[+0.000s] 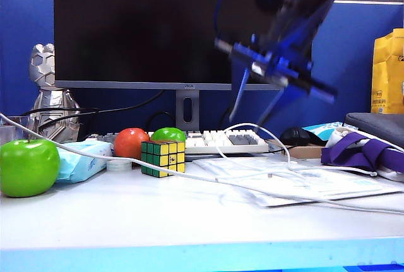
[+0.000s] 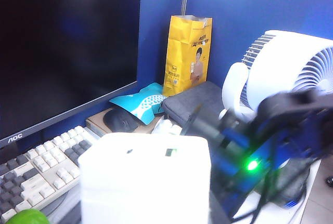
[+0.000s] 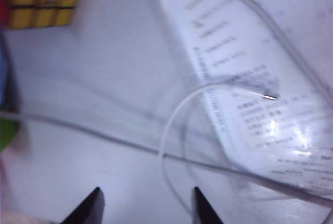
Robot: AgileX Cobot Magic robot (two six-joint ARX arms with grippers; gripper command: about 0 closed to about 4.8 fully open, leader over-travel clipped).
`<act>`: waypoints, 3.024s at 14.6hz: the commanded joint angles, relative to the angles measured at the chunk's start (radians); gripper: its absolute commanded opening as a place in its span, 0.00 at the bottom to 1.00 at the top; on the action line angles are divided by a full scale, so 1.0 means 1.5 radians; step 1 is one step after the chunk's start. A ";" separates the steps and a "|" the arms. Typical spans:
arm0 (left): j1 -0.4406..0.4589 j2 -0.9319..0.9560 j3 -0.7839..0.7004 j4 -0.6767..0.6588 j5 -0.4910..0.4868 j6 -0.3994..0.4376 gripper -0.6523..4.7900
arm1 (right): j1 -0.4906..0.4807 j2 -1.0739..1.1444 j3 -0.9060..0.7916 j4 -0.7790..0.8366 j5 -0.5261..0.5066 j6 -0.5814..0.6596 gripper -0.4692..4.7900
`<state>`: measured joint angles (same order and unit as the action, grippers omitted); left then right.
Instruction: Pick up the Type-C charging cable and the charging base, insert one end of the Type-C charger into the corresponding slot on the base, and finally place the plugged-in charger back on the table.
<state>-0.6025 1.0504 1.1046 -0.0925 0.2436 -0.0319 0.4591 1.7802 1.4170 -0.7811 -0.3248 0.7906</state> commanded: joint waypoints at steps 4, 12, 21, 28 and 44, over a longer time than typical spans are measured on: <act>-0.001 -0.004 0.003 0.021 0.005 -0.002 0.11 | 0.000 0.092 -0.006 0.103 0.006 0.260 0.49; -0.001 -0.004 0.003 0.029 0.005 -0.002 0.11 | -0.015 0.099 -0.006 0.049 0.028 0.293 0.46; -0.001 -0.004 0.003 0.034 0.005 -0.002 0.11 | -0.030 0.102 -0.006 0.071 0.058 0.365 0.46; -0.001 -0.004 0.003 0.045 0.005 -0.002 0.11 | -0.020 0.106 -0.006 0.074 0.068 0.381 0.46; -0.001 -0.014 0.003 0.048 0.020 -0.002 0.11 | -0.016 0.066 -0.005 0.073 -0.019 0.005 0.08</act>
<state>-0.6029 1.0386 1.1046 -0.0483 0.2668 -0.0319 0.4355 1.9076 1.4040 -0.6804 -0.3027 0.8669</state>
